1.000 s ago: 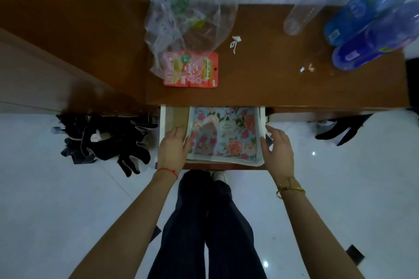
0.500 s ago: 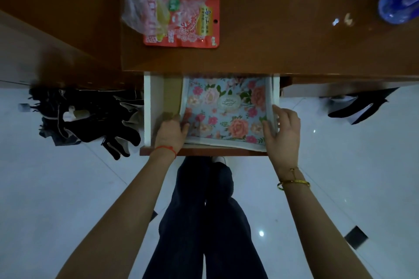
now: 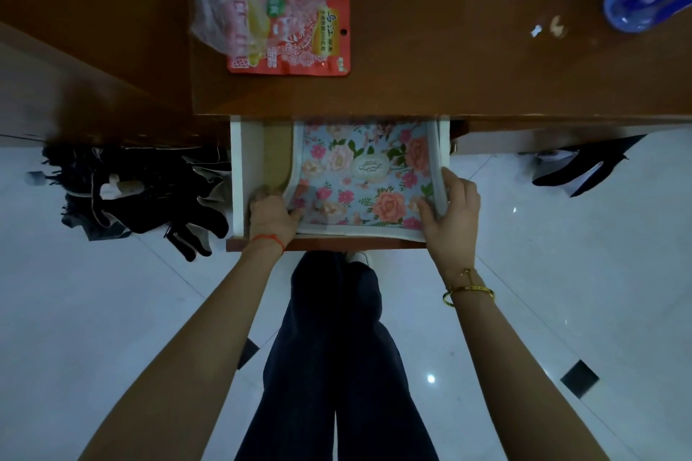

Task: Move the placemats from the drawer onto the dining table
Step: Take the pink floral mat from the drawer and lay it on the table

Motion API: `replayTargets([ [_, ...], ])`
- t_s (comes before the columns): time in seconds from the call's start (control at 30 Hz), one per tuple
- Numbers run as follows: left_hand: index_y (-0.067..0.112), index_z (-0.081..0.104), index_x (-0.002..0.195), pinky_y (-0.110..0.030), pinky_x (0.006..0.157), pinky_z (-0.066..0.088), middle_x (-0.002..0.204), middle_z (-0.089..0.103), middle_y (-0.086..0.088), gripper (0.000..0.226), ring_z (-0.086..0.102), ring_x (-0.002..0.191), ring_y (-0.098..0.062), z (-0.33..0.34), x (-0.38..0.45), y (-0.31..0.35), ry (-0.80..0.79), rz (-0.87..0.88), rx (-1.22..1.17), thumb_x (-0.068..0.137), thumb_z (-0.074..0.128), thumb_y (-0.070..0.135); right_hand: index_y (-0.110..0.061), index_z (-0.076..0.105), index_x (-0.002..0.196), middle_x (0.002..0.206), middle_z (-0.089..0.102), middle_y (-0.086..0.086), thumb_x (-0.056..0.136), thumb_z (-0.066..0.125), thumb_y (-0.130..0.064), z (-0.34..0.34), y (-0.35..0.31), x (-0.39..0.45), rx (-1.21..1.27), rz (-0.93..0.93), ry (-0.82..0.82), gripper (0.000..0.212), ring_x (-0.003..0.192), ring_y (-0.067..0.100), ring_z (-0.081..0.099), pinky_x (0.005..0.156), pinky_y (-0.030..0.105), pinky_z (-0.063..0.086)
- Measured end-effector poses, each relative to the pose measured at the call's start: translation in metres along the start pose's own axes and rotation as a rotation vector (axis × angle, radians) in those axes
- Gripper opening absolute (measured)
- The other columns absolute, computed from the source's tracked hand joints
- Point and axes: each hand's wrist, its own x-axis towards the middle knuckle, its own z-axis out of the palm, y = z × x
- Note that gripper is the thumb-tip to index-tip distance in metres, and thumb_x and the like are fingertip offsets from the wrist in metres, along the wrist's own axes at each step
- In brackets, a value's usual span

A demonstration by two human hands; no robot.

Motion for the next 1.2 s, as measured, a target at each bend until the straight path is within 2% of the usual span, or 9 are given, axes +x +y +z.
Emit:
replayTargets([
  [0.13, 0.002, 0.051, 0.126, -0.028, 0.089, 0.042, 0.122, 0.059, -0.019, 0.046, 0.056, 0.111, -0.033, -0.008, -0.015, 0.006, -0.015, 0.018, -0.197, 0.084, 0.066, 0.012, -0.006, 0.047, 0.13, 0.118, 0.049, 0.012, 0.084, 0.065, -0.006, -0.005, 0.0, 0.002, 0.041, 0.055, -0.016, 0.049, 0.11, 0.026, 0.051, 0.097, 0.03, 0.044],
  [0.23, 0.002, 0.053, 0.126, -0.024, 0.085, 0.04, 0.121, 0.061, -0.017, 0.044, 0.057, 0.11, -0.032, -0.016, -0.029, 0.012, -0.035, 0.028, -0.267, 0.084, 0.065, 0.008, -0.002, 0.051, 0.122, 0.113, 0.048, 0.016, 0.085, 0.06, 0.001, -0.012, -0.005, 0.0, 0.067, 0.104, -0.062, 0.038, 0.1, 0.029, 0.054, 0.082, 0.016, 0.039],
  [0.37, 0.005, 0.048, 0.125, -0.031, 0.088, 0.046, 0.111, 0.06, -0.009, 0.046, 0.058, 0.103, -0.027, -0.036, -0.057, 0.018, -0.131, -0.019, -0.365, 0.083, 0.066, 0.008, -0.003, 0.052, 0.119, 0.109, 0.046, 0.016, 0.084, 0.051, 0.008, -0.032, -0.017, -0.011, 0.046, 0.125, -0.121, 0.037, 0.088, 0.025, 0.05, 0.07, 0.012, 0.033],
  [0.47, 0.004, 0.044, 0.124, -0.027, 0.084, 0.041, 0.106, 0.053, -0.004, 0.046, 0.051, 0.097, -0.02, -0.053, -0.092, 0.027, -0.149, -0.016, -0.366, 0.084, 0.065, 0.005, -0.005, 0.051, 0.12, 0.103, 0.05, 0.01, 0.082, 0.046, 0.012, -0.061, -0.033, -0.029, 0.08, 0.141, -0.169, 0.042, 0.081, 0.017, 0.048, 0.061, 0.01, 0.035],
  [0.57, 0.003, 0.044, 0.12, -0.027, 0.082, 0.041, 0.108, 0.054, -0.008, 0.043, 0.052, 0.1, -0.023, -0.072, -0.132, 0.033, -0.171, -0.022, -0.389, 0.083, 0.064, 0.002, -0.012, 0.05, 0.117, 0.088, 0.058, 0.002, 0.083, 0.043, 0.011, -0.096, -0.05, -0.056, 0.147, 0.2, -0.226, 0.042, 0.07, 0.01, 0.055, 0.051, 0.007, 0.043],
  [0.67, 0.012, 0.045, 0.112, -0.035, 0.09, 0.047, 0.116, 0.056, -0.016, 0.04, 0.051, 0.111, -0.031, -0.097, -0.176, 0.037, -0.17, -0.004, -0.42, 0.079, 0.067, 0.002, -0.019, 0.049, 0.116, 0.085, 0.06, -0.002, 0.085, 0.043, 0.007, -0.136, -0.07, -0.085, 0.183, 0.266, -0.233, 0.041, 0.071, 0.006, 0.059, 0.048, 0.009, 0.044],
  [0.77, 0.016, 0.045, 0.114, -0.043, 0.095, 0.048, 0.117, 0.056, -0.014, 0.044, 0.054, 0.11, -0.03, -0.126, -0.223, 0.049, -0.156, 0.052, -0.479, 0.079, 0.068, 0.002, -0.015, 0.048, 0.117, 0.084, 0.061, -0.001, 0.087, 0.047, 0.005, -0.181, -0.097, -0.111, 0.221, 0.271, -0.195, 0.036, 0.069, 0.003, 0.058, 0.048, 0.008, 0.043],
  [0.93, 0.017, 0.048, 0.129, -0.041, 0.095, 0.049, 0.12, 0.06, -0.008, 0.054, 0.058, 0.108, -0.025, -0.175, -0.288, 0.081, -0.17, 0.243, -0.524, 0.082, 0.067, 0.0, -0.01, 0.045, 0.123, 0.088, 0.06, 0.002, 0.091, 0.047, 0.004, -0.25, -0.137, -0.144, 0.244, 0.22, -0.074, 0.035, 0.067, 0.001, 0.056, 0.049, 0.004, 0.04],
  [1.2, 0.019, 0.052, 0.116, -0.032, 0.083, 0.055, 0.104, 0.064, 0.005, 0.034, 0.064, 0.097, -0.017, -0.228, -0.334, 0.144, -0.157, 0.457, -0.549, 0.087, 0.062, 0.004, -0.01, 0.047, 0.12, 0.082, 0.056, -0.015, 0.094, 0.05, -0.001, -0.328, -0.174, -0.178, 0.29, 0.189, 0.189, 0.028, 0.067, -0.006, 0.059, 0.05, 0.005, 0.041],
])
